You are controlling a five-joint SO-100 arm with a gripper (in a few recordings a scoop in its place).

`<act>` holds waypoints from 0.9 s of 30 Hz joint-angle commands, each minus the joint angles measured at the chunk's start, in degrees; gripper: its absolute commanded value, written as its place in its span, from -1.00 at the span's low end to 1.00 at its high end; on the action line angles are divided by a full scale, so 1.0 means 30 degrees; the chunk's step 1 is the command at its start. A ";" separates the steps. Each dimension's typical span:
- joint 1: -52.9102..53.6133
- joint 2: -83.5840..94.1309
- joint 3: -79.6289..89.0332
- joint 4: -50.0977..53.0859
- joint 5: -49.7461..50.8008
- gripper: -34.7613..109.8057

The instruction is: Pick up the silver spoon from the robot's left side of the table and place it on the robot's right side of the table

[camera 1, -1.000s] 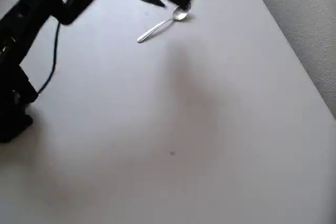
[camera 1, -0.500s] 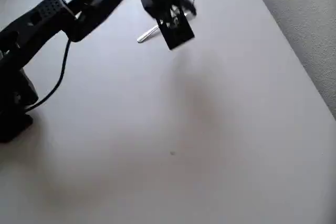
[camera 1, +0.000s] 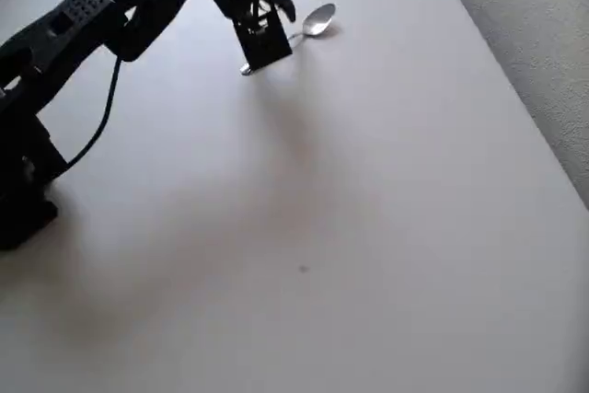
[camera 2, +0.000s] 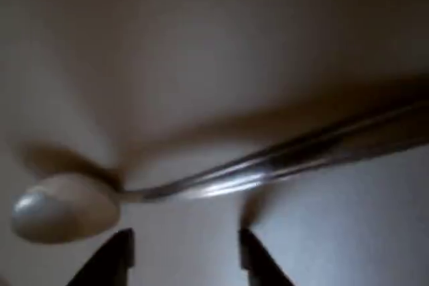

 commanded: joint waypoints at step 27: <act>0.5010 0.0176 -0.0996 0.2637 0.1992 -0.54</act>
